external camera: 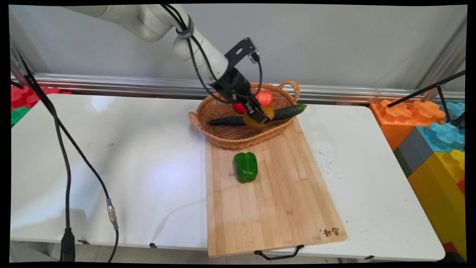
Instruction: Place the picked object in the vegetable basket
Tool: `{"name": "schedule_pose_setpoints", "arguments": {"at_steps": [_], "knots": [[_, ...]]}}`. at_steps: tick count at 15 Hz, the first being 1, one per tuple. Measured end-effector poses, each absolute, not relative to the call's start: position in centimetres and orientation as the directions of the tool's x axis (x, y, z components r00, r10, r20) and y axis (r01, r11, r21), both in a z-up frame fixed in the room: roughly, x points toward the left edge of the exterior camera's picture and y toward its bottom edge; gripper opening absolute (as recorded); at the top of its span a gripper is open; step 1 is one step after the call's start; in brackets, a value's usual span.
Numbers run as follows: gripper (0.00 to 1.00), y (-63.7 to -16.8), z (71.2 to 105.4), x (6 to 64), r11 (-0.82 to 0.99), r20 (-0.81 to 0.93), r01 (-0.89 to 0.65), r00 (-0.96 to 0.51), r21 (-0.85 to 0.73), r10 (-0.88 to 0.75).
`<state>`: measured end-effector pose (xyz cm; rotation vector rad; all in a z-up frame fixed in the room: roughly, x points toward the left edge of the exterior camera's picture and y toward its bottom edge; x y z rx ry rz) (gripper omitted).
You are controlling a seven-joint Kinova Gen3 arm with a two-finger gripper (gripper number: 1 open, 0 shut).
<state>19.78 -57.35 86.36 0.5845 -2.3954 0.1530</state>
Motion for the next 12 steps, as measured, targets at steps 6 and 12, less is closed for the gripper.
{"name": "schedule_pose_setpoints", "arguments": {"at_steps": [6,12], "knots": [[0.0,-59.3,83.4,21.9,0.884,0.596,-0.465,-0.696,0.05,-0.4],[1.0,-60.3,81.8,22.5,0.882,0.594,-0.467,-0.693,0.061,-0.409]]}}
